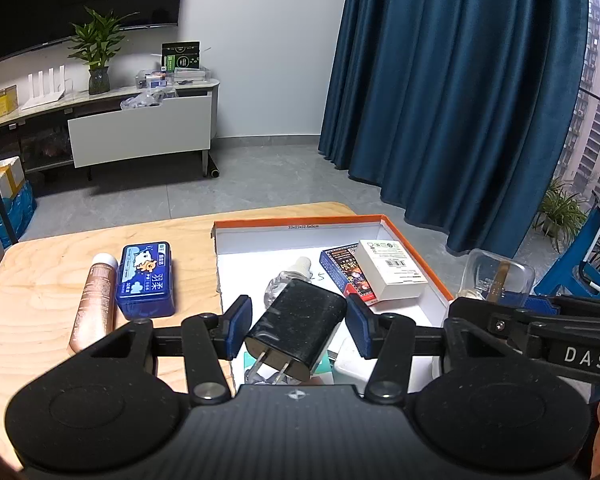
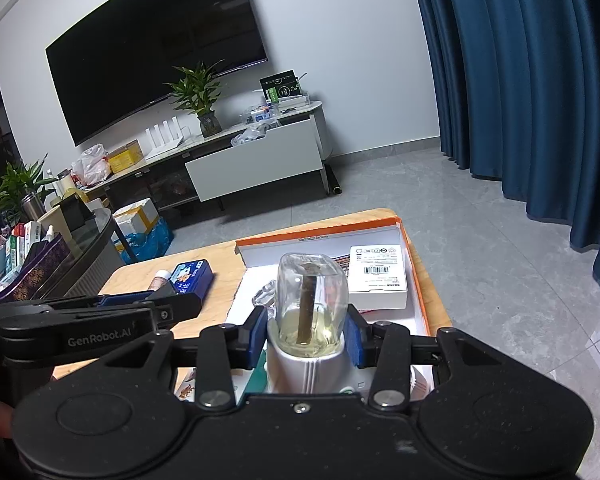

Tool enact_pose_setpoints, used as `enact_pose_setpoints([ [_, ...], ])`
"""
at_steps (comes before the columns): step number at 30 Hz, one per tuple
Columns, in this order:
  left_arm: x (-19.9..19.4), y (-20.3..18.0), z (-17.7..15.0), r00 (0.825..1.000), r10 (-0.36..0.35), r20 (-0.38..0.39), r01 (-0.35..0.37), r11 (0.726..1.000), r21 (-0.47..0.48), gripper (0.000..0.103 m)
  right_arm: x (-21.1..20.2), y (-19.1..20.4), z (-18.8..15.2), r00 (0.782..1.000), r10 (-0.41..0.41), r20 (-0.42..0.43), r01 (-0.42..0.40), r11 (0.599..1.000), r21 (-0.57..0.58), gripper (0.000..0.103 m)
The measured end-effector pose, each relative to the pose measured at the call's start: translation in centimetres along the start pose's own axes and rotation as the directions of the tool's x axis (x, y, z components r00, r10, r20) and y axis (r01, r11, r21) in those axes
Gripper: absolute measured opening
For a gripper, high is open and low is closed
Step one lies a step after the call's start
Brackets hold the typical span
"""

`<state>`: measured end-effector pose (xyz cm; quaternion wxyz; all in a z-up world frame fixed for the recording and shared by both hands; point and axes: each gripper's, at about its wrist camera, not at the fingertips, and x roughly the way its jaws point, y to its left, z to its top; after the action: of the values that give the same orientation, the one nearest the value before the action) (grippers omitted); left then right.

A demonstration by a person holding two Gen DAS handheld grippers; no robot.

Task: Organize rigid objects
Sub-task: 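Lower the black plug into the tray with the left tool while the right tool lowers the freshener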

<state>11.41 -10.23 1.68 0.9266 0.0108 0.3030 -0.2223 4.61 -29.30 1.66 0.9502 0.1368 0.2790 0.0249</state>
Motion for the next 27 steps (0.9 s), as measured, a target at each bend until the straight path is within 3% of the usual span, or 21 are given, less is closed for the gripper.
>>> enact_pose_setpoints([
  [27,0.14,0.3,-0.1,1.0,0.007,-0.007,-0.007,1.0,0.001,0.052,0.99,-0.18,0.11,0.999,-0.035,-0.014,0.035,0.999,-0.013,0.05],
])
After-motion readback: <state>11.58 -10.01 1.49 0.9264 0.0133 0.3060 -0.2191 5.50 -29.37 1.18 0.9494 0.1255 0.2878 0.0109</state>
